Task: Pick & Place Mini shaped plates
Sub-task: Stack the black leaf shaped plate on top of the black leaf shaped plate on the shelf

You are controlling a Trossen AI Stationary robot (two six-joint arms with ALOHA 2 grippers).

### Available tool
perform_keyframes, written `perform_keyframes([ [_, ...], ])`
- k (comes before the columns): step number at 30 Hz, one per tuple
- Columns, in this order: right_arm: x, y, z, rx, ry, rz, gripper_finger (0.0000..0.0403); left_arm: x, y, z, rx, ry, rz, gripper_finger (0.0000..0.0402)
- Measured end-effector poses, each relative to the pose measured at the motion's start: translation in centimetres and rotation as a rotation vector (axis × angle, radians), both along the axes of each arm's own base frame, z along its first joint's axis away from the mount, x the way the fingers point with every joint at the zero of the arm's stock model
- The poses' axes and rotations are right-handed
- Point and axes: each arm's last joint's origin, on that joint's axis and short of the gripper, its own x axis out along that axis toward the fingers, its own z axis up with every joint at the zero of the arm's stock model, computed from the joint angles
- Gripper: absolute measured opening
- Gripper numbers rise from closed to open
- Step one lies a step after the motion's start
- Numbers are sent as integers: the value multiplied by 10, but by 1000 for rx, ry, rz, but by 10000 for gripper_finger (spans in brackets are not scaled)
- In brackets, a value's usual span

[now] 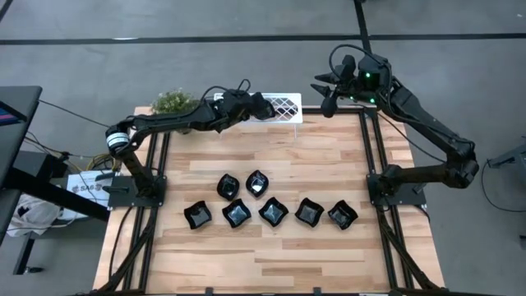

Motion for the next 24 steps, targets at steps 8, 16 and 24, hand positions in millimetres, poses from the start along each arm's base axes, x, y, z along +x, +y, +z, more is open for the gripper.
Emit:
perform_keyframes([
  [8,0,0,1,-27,5,5,129,-12,-1,26,70,5,4,33],
  [16,0,0,0,-17,16,8,128,-23,-44,52,99,135,-280,33],
  [24,10,16,-6,30,60,88,129,-55,-103,65,243,216,-528,33],
])
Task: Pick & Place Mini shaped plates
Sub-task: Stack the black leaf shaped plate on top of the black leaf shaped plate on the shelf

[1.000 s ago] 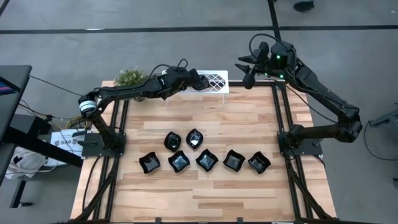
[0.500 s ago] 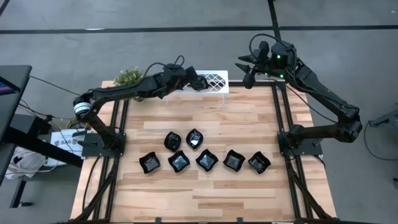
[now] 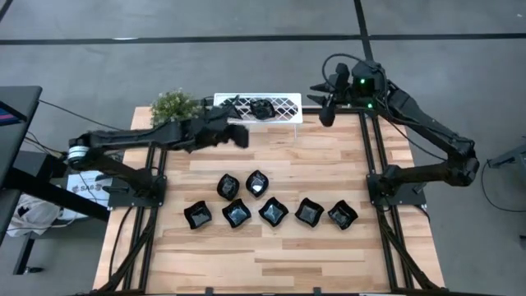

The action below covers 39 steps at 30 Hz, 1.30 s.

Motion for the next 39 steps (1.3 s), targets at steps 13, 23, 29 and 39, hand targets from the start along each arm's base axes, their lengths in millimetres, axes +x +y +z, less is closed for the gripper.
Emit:
perform_keyframes([
  [13,37,71,-4,13,24,344,129,-98,-48,-25,-9,-50,-83,33],
  [23,78,103,-24,178,43,326,121,-147,-73,-45,-10,-108,-233,33],
  [29,105,114,-55,354,162,277,116,-160,-81,-53,-15,-129,-298,33],
  [39,141,115,-112,595,342,111,116,-164,-84,-60,50,-79,-371,33],
])
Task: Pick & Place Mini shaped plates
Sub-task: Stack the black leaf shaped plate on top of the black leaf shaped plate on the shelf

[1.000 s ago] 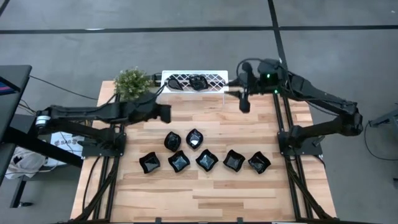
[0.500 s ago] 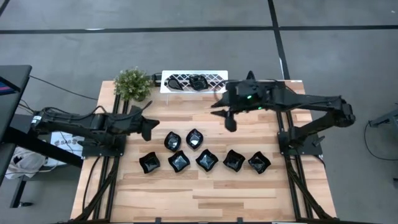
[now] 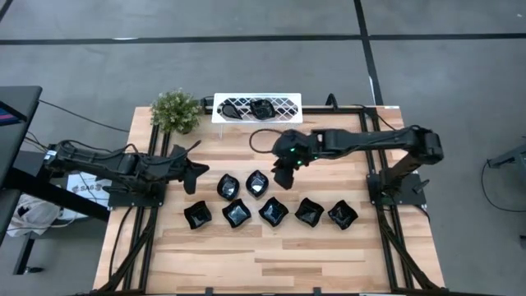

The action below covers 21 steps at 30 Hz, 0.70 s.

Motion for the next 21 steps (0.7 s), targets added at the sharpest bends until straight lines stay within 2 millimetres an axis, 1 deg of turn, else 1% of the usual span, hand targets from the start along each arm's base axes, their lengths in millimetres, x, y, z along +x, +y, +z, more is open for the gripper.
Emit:
perform_keyframes([
  [4,12,-2,-21,49,67,-55,118,0,0,0,23,8,-15,33],
  [13,35,-10,-71,70,206,-90,122,0,0,0,59,21,-39,33],
  [16,42,-11,-84,74,224,-92,121,0,0,0,74,26,-49,33],
  [21,49,-17,-98,85,230,-118,122,0,0,0,75,27,-49,33],
])
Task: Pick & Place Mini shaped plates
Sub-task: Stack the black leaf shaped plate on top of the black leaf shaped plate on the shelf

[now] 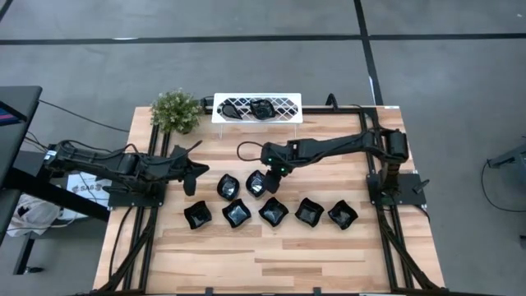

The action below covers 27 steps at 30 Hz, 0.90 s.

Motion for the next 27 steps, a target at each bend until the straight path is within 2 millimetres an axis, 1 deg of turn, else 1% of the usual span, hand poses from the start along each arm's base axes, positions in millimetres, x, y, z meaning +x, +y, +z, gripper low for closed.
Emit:
perform_keyframes([
  [3,4,-5,-6,30,-13,-33,126,0,0,0,0,3,0,33],
  [7,9,-9,-15,86,-24,-19,134,0,0,0,-2,3,-3,33],
  [10,10,-11,-19,90,-20,-20,142,0,0,0,-1,5,-3,33],
  [12,13,-11,-20,89,-34,-19,148,0,0,-1,-1,7,-3,33],
  [21,10,-11,-22,85,-3,-25,174,-1,0,-1,0,13,-3,33],
  [23,12,-11,-29,90,19,-30,177,-1,0,-1,0,14,-3,33],
  [25,9,-11,-37,101,70,-39,180,-1,0,-1,1,14,-3,33],
  [27,12,-10,-40,110,58,-57,183,-1,0,-1,2,15,-4,33],
])
